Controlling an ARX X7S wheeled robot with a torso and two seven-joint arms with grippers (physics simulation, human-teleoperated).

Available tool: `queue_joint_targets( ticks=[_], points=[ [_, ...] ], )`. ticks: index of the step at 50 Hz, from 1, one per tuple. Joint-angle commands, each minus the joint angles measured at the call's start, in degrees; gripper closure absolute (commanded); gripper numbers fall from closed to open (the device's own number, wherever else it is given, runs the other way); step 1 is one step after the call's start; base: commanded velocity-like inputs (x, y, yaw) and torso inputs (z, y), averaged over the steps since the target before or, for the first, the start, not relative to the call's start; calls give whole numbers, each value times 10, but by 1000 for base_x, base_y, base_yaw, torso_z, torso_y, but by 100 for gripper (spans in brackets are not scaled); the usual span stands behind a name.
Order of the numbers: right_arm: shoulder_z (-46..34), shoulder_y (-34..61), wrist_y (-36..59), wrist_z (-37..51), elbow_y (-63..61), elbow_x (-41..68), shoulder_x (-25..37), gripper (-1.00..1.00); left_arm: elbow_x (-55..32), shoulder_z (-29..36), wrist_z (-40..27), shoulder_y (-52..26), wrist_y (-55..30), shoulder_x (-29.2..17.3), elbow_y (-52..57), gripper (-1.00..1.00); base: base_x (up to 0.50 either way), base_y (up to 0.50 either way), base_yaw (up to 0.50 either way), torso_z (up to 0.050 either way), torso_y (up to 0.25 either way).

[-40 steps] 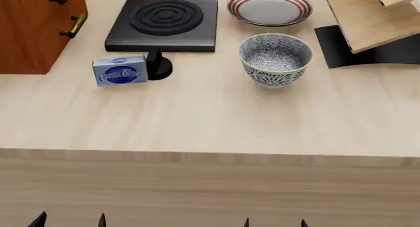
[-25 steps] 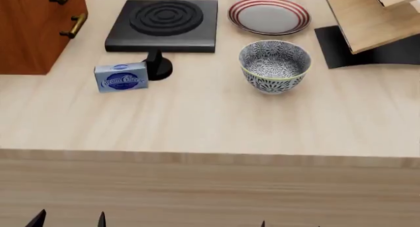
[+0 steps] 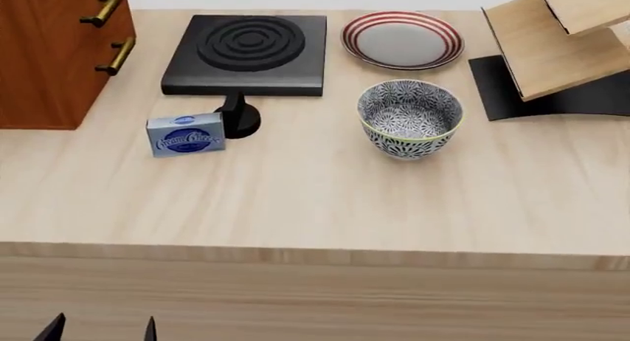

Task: Pick up the cream cheese and put it in the bowl.

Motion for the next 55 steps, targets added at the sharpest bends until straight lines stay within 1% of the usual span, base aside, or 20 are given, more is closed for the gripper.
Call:
queue_joint_targets(
  ticks=[1,22,30,55],
  points=[
    [-11,0,-1,8,3,7,8,-100,-8,9,-9,2,6,-8,1,-100,0,0,0,50,45],
    [-28,4,-2,33,11,4,20,-100,-22,27,-18,5,20,-23,2,-100,0,0,0,49,41],
    [-37,3,-2,37,8,2,25,-100,-24,33,-24,4,13,-27,3,-100,0,45,0,0,0],
    [-48,8,-4,40,17,21,34,-100,-34,46,-36,4,25,-38,2,-100,12,267,0,0,0]
  ],
)
